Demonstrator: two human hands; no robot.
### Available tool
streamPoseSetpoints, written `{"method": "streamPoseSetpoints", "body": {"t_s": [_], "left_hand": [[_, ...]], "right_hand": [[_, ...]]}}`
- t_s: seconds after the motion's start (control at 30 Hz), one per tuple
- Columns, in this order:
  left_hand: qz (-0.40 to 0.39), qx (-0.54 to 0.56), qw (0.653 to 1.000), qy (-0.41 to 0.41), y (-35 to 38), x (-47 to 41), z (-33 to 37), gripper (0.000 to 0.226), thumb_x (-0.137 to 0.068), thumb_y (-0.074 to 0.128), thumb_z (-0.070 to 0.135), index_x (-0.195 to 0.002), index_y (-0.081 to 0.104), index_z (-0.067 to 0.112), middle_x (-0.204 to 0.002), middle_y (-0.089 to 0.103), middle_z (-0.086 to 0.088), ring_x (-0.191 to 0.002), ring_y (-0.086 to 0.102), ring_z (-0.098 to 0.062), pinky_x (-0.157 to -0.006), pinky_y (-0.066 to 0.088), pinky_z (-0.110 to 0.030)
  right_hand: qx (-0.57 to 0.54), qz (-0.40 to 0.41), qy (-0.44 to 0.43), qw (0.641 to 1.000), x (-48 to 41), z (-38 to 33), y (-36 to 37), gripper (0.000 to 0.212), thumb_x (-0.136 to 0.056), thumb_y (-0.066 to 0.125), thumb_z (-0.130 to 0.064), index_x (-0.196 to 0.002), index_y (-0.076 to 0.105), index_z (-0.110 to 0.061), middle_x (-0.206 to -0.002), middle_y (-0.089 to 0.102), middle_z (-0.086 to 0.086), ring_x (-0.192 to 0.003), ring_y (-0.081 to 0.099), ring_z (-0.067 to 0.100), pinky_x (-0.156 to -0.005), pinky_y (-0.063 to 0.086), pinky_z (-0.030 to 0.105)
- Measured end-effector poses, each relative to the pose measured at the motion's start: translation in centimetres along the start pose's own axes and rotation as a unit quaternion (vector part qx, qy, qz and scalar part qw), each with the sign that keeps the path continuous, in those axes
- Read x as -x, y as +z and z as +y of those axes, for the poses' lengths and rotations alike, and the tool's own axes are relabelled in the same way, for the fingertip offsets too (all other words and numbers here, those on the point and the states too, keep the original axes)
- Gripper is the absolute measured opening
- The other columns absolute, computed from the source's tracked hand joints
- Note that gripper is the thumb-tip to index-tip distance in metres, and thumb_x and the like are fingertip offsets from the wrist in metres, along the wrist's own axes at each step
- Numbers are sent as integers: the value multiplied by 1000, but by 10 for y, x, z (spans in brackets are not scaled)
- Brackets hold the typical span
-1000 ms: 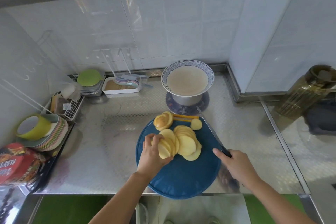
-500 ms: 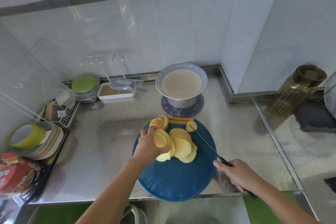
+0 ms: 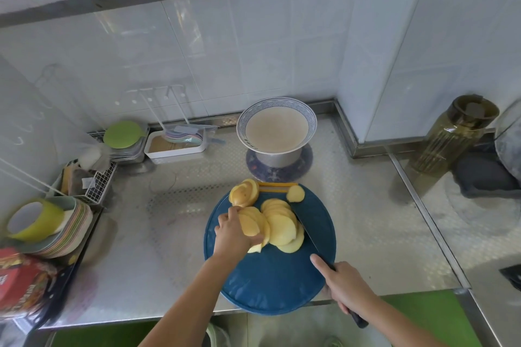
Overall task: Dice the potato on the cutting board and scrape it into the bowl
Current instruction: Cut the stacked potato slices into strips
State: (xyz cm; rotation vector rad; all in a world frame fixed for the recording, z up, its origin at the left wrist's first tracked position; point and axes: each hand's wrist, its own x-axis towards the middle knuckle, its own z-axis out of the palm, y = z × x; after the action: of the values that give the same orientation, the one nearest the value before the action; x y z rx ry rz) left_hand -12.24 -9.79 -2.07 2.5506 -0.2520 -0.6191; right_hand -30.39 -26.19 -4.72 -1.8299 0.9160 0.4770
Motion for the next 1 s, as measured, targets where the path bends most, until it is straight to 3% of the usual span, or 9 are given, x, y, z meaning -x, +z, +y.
{"method": "streamPoseSetpoints", "body": {"t_s": [0.13,0.3,0.43,0.67,0.9,1.0], "left_hand": [[-5,33,999,-19,-1,-2,-8,87,-69,81,40,-137,30,21,-131,36,-8,-121,40,-31,-95,45,-44],[-6,54,998,-41,-5,0,-17,87,-71,80,39,-138,29,20,-131,35,-9,-121,41,-30,-90,45,-38],[0,74,996,-60,-12,2,-28,88,-70,80,39,-138,29,19,-132,35,-9,-120,43,-32,-94,46,-44],[19,100,991,-82,-21,7,-40,88,-72,81,37,-140,29,17,-133,35,-11,-114,47,-31,-88,48,-40],[43,141,987,-71,-31,16,-36,82,-76,78,35,-141,31,21,-133,38,-11,-92,45,-18,-74,44,-31],[80,139,987,-28,-39,23,-25,72,-78,75,39,-138,35,33,-120,38,-6,-75,49,-11,-58,45,-25]], "right_hand": [[-40,-24,18,999,1,-13,9,65,-93,40,-68,-59,26,-15,-37,30,-2,-28,37,15,-38,30,25],[-72,-38,36,996,4,-21,23,62,-95,43,-64,-60,29,-15,-39,31,-1,-29,35,16,-36,30,22],[-70,-50,36,996,6,-29,37,61,-95,42,-65,-63,30,-15,-39,30,-2,-30,37,17,-37,31,23],[-63,-70,18,995,10,-40,58,63,-96,39,-66,-60,30,-15,-33,33,-4,-29,40,16,-40,33,25],[-60,-75,-10,995,12,-37,36,67,-94,39,-68,-54,28,-16,-38,32,-3,-30,37,12,-43,33,25],[-47,-67,-39,996,12,-33,16,69,-93,37,-69,-50,30,-16,-37,35,-1,-29,37,12,-49,38,25]]}}
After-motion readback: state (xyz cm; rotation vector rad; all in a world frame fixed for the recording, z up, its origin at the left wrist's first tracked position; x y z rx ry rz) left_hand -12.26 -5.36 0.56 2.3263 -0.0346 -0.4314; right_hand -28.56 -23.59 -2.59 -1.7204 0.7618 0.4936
